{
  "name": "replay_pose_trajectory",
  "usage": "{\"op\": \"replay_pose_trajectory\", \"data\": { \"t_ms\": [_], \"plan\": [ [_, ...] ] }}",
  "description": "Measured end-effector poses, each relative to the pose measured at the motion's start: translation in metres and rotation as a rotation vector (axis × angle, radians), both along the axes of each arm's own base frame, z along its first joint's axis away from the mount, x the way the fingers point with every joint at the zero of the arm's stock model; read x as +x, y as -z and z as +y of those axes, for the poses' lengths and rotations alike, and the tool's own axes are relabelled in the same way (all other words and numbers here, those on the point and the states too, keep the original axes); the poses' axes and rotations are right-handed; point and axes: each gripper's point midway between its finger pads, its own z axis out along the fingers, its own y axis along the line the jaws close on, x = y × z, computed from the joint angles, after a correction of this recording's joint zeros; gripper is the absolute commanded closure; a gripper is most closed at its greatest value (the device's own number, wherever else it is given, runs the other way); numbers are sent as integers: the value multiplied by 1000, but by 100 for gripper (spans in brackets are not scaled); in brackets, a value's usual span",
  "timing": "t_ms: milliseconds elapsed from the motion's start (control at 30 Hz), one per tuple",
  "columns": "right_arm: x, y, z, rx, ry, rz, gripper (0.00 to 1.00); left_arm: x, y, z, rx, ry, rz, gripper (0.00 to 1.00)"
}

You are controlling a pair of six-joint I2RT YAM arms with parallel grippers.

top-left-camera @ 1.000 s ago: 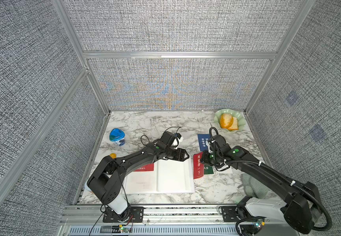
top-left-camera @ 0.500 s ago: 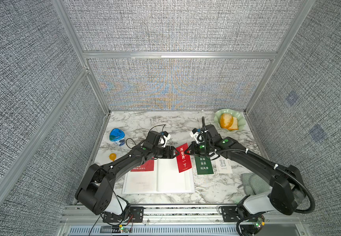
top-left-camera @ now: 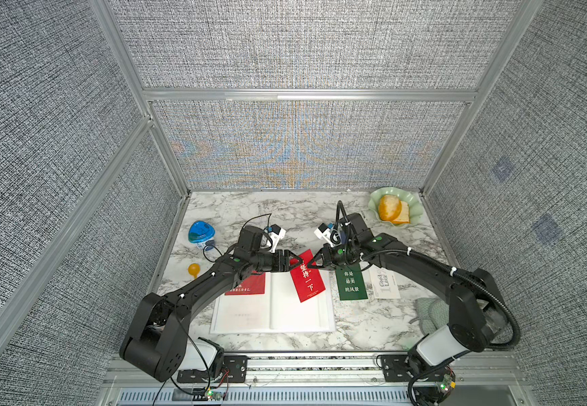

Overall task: Place the photos into the photo albums
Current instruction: Pick up the photo at the center of the board.

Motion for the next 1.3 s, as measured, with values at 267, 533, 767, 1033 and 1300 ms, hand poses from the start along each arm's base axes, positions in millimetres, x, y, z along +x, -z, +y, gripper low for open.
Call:
{"op": "replay_pose_trajectory", "data": {
  "t_ms": [267, 533, 767, 1033, 1300],
  "plan": [
    [2, 13, -2, 13, -11, 46, 100, -7, -9, -6, -52, 54, -1, 71],
    [6, 11, 0, 28, -27, 37, 100, -8, -8, -6, -61, 63, 13, 100],
    [13, 9, -5, 47, -18, 23, 70, -1, -14, 1, -87, 37, 0, 100],
    [16, 21, -25, 28, 52, 38, 58, 24, -13, 46, -133, -150, 15, 100],
    [2, 21, -6, 74, 49, 32, 44, 34, -12, 85, -222, -357, 36, 100]
  ]
}}
